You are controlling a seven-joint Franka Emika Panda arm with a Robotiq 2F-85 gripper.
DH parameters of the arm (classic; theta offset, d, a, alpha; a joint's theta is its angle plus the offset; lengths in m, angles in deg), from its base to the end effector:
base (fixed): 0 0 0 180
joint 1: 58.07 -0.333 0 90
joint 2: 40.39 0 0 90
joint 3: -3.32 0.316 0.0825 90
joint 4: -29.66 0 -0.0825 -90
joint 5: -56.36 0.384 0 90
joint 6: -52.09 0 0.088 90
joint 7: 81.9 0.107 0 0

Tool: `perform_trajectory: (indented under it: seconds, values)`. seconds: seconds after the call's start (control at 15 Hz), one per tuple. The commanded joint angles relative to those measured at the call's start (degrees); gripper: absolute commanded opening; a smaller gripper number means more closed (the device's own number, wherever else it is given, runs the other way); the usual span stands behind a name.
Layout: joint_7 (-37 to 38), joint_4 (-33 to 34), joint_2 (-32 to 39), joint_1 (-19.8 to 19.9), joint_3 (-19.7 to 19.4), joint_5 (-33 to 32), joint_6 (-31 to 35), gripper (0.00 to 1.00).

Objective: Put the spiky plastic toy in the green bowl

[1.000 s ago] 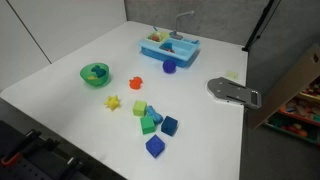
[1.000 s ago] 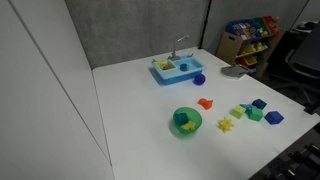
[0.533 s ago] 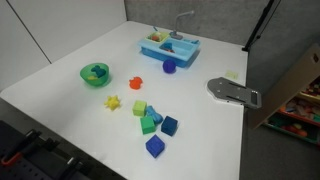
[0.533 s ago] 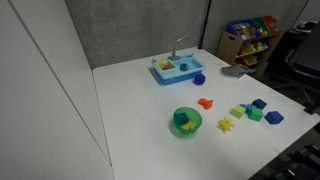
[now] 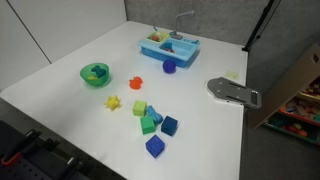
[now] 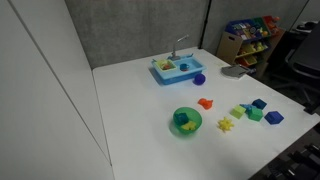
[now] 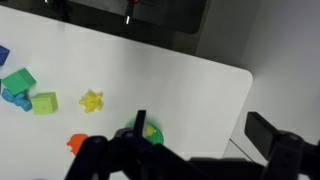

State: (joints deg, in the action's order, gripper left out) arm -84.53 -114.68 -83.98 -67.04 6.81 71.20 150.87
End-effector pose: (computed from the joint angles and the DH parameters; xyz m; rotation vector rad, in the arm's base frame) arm 0.3068 0.0946 0.5198 -2.9158 -0.2950 0.0743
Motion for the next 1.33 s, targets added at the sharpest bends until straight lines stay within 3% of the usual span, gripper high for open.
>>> perform_trajectory:
  seconds: [0.0, 0.67, 1.27]
  values:
    - [-0.5, -1.6, 1.4, 1.9, 1.0, -2.8, 4.3, 1.00]
    - [0.2, -1.9, 15.8, 4.7, 0.2, -10.1, 21.3, 1.00]
    - [0.0, 0.3, 33.4, 6.4, -1.4, -11.4, 34.4, 1.00]
